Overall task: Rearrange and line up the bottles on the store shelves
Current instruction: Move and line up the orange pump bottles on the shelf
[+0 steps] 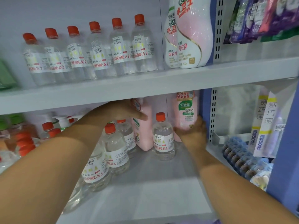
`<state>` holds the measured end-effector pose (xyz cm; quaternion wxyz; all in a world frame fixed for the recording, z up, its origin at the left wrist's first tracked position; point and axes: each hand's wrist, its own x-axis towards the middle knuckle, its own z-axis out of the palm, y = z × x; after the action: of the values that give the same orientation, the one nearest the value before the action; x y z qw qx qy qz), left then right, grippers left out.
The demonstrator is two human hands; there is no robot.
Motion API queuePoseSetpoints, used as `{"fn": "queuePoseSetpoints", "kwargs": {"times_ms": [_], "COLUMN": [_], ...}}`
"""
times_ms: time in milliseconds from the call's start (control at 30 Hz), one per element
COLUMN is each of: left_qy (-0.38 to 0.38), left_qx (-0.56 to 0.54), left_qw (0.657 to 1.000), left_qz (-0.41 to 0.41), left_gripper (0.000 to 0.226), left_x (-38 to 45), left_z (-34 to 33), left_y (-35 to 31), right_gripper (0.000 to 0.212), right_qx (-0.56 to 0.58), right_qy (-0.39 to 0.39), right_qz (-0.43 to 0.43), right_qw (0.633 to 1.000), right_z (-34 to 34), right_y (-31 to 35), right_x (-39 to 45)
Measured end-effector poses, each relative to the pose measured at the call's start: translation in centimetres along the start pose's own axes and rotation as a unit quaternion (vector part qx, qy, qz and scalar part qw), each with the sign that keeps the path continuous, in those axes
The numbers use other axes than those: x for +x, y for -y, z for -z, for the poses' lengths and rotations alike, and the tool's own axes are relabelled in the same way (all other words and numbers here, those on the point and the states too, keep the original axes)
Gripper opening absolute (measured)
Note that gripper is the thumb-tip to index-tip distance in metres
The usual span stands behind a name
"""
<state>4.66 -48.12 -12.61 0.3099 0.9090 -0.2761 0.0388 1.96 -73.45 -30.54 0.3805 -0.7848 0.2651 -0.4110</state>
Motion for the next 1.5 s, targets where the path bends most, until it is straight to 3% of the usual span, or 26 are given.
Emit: {"fn": "queuePoseSetpoints", "kwargs": {"times_ms": [233, 433, 567, 700, 767, 867, 967, 1033, 1133, 1200, 1300, 1500], "left_qy": [0.018, 0.064, 0.02, -0.031, -0.059, -0.111, -0.123, -0.115, -0.062, -0.063, -0.134, -0.198], "left_qx": [-0.011, -0.102, -0.13, -0.093, -0.139, -0.245, -0.317, -0.355, -0.342, -0.354, -0.377, -0.386], "left_qw": [0.998, 0.992, 0.991, 0.995, 0.988, 0.963, 0.94, 0.926, 0.933, 0.927, 0.91, 0.892], "left_qz": [-0.065, -0.04, -0.015, 0.033, 0.035, 0.019, 0.037, 0.052, 0.087, 0.107, 0.112, 0.13], "left_gripper": [0.054, 0.059, 0.072, 0.082, 0.08, 0.095, 0.074, 0.066, 0.062, 0.052, 0.037, 0.043], "left_x": [-2.7, -5.9, -8.4, -10.6, -11.8, -13.5, -14.4, -14.0, -14.2, -15.4, -18.9, -27.7], "left_z": [-0.3, -1.3, -2.3, -3.3, -4.0, -5.7, -6.3, -6.5, -7.4, -8.4, -9.4, -8.0], "left_y": [-1.4, -2.8, -3.5, -3.9, -3.3, -1.9, -2.3, -2.7, -2.1, -1.9, -3.1, -4.1], "right_gripper": [0.123, 0.095, 0.098, 0.093, 0.089, 0.088, 0.082, 0.063, 0.04, 0.036, 0.032, 0.039], "right_qx": [-0.006, 0.024, 0.028, 0.023, 0.023, 0.017, 0.031, 0.076, 0.151, 0.182, 0.191, 0.271], "right_qy": [0.053, 0.079, 0.088, 0.077, 0.069, 0.067, 0.103, 0.128, 0.192, 0.239, 0.281, 0.372], "right_qz": [-0.028, -0.046, -0.045, -0.078, -0.08, -0.058, -0.057, -0.059, -0.057, -0.061, -0.045, -0.05], "right_qw": [0.998, 0.996, 0.995, 0.994, 0.994, 0.996, 0.992, 0.987, 0.968, 0.952, 0.939, 0.886], "right_z": [2.0, 4.8, 7.8, 11.2, 13.1, 15.6, 17.8, 19.2, 21.1, 21.9, 23.1, 23.9], "right_y": [1.2, 1.2, 1.1, 1.8, 2.5, 3.4, 4.8, 5.8, 6.8, 6.9, 6.9, 7.5], "right_x": [-0.1, -1.7, -3.2, -6.8, -9.6, -13.4, -15.3, -14.9, -13.7, -13.1, -13.4, -16.7]}}
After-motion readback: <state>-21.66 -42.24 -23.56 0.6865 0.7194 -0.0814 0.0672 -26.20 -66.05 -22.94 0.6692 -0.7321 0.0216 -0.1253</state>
